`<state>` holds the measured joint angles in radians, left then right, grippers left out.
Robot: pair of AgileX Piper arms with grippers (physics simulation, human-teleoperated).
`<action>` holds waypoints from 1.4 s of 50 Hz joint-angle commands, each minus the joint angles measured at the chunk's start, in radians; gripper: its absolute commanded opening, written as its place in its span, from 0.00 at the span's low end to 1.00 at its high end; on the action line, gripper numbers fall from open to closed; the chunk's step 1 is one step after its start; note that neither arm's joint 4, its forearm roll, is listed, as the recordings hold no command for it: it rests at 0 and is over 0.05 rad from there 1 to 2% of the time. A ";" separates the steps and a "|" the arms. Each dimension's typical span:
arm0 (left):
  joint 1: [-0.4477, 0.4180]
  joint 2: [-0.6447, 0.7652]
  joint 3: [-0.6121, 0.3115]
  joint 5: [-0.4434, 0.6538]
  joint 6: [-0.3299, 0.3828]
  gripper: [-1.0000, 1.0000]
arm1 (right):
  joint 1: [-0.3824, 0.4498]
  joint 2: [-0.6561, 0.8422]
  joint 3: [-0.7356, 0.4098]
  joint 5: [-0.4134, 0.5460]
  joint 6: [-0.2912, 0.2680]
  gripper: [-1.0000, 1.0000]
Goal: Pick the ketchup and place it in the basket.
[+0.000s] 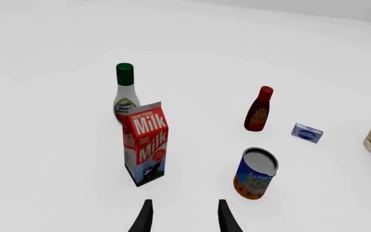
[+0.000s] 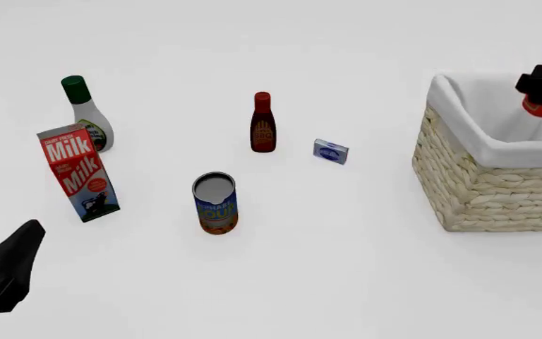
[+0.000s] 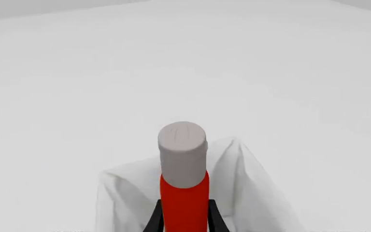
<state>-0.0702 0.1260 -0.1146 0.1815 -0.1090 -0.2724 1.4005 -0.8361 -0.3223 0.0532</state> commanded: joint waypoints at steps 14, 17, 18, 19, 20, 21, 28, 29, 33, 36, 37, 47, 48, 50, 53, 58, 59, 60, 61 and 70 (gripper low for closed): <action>-0.002 0.003 0.002 -0.006 -0.001 1.00 | -0.012 0.086 -0.059 0.004 -0.019 0.00; -0.001 0.004 0.001 -0.006 0.000 1.00 | -0.011 0.097 -0.062 0.002 -0.021 0.00; -0.001 0.004 0.004 -0.008 0.000 1.00 | -0.012 0.103 -0.065 0.001 -0.022 0.00; -0.001 0.006 0.002 -0.009 -0.001 1.00 | -0.011 0.109 -0.067 0.000 -0.020 0.00; -0.002 0.007 0.001 -0.009 0.000 1.00 | -0.010 0.114 -0.069 0.000 -0.024 0.00; -0.001 0.008 0.001 -0.010 -0.001 1.00 | -0.010 0.116 -0.071 0.000 -0.022 0.00; -0.002 0.016 0.001 -0.019 -0.002 1.00 | -0.008 0.143 -0.091 0.001 -0.024 0.00; -0.002 0.018 0.002 -0.020 -0.002 1.00 | -0.007 0.147 -0.092 0.000 -0.027 0.00; -0.001 0.019 0.002 -0.022 -0.003 1.00 | -0.007 0.166 -0.101 -0.003 -0.027 0.00; 0.000 0.021 0.000 -0.023 -0.002 1.00 | -0.007 0.175 -0.105 -0.004 -0.030 0.00; 0.000 0.022 0.000 -0.023 -0.002 1.00 | -0.008 0.181 -0.110 -0.003 -0.028 0.00; 0.000 0.026 0.001 -0.028 -0.005 1.00 | -0.016 0.221 -0.123 -0.007 -0.037 0.00; 0.000 0.026 0.001 -0.028 -0.005 1.00 | -0.015 0.224 -0.121 -0.009 -0.039 0.00; 0.001 0.024 0.002 -0.028 -0.005 1.00 | -0.016 0.227 -0.122 -0.009 -0.039 0.00; 0.000 0.027 0.002 -0.031 -0.005 1.00 | -0.020 0.235 -0.123 -0.012 -0.039 0.00; 0.001 0.027 0.003 -0.032 -0.005 1.00 | -0.026 0.242 -0.126 -0.011 -0.040 0.00; 0.001 0.027 0.003 -0.032 -0.006 1.00 | -0.026 0.245 -0.127 -0.011 -0.042 0.00; 0.000 0.026 0.004 -0.031 -0.006 1.00 | -0.027 0.246 -0.127 -0.010 -0.041 0.00; 0.000 0.026 0.004 -0.031 -0.006 1.00 | -0.027 0.246 -0.127 -0.010 -0.041 0.00; 0.001 0.019 0.003 -0.024 -0.007 1.00 | -0.034 0.264 -0.128 -0.013 -0.044 0.00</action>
<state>-0.0696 0.1476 -0.1113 0.1544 -0.1145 -0.2992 1.6484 -0.9565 -0.3315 -0.0031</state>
